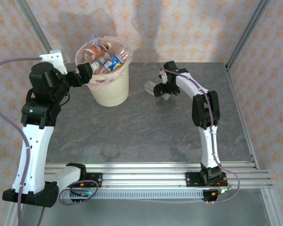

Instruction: Put the plastic bottles in the bin

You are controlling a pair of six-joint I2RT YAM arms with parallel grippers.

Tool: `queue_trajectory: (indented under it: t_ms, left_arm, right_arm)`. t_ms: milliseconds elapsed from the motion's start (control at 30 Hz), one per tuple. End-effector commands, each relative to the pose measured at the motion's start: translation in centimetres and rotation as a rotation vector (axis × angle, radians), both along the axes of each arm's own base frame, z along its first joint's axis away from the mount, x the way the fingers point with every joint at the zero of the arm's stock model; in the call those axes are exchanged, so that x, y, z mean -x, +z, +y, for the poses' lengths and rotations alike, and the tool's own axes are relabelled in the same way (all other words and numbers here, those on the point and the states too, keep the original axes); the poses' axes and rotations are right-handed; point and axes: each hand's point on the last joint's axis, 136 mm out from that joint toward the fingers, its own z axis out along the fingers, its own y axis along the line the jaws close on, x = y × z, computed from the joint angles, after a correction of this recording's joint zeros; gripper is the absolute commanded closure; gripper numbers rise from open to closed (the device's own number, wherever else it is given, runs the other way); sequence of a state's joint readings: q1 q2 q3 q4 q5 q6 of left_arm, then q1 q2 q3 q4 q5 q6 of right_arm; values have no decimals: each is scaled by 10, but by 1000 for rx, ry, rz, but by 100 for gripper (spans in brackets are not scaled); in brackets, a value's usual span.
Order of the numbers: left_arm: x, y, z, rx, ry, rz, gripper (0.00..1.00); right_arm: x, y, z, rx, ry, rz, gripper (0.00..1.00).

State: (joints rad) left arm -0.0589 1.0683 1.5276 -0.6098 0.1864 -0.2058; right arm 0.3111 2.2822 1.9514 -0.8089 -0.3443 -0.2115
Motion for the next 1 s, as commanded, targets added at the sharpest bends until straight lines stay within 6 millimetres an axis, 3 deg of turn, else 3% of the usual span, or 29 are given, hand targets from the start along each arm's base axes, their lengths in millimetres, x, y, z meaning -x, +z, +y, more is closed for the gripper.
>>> queue_trajectory:
  t_ms: [0, 433, 767, 967]
  left_arm:
    - [2, 5, -3, 24, -9, -31, 0]
    - [1, 1, -1, 36, 6, -23, 0]
    - [1, -1, 0, 58, 12, -27, 0]
    - [-1, -5, 1, 74, 25, -18, 0]
  right_arm:
    - [4, -5, 6, -28, 23, 45, 12]
    - [18, -16, 27, -78, 27, 69, 30]
    - [26, -22, 33, -63, 22, 60, 47]
    - [27, -16, 35, -36, 10, 27, 68]
